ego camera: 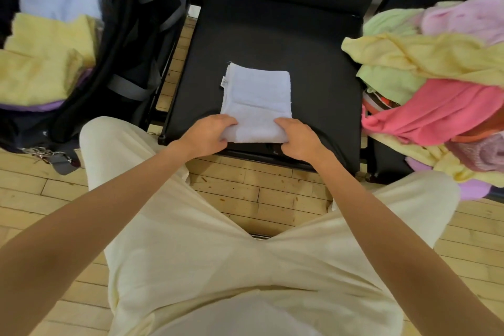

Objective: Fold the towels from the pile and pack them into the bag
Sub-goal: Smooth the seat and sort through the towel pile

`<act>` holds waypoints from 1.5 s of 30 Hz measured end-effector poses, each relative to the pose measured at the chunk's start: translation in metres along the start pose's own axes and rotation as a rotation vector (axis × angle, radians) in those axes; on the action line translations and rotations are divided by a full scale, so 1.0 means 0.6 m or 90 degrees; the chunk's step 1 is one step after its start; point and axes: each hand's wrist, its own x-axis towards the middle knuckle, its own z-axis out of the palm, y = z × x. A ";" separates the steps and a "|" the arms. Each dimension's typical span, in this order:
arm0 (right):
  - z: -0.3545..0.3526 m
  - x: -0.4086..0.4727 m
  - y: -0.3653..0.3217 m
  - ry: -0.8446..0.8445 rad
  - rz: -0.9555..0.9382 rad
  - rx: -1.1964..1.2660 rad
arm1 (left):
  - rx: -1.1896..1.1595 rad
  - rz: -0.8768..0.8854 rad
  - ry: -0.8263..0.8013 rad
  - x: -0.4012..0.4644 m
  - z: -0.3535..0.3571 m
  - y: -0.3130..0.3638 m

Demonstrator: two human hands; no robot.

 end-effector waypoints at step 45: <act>-0.015 0.085 0.012 0.050 0.429 0.366 | -0.292 -0.509 -0.057 0.124 -0.031 0.041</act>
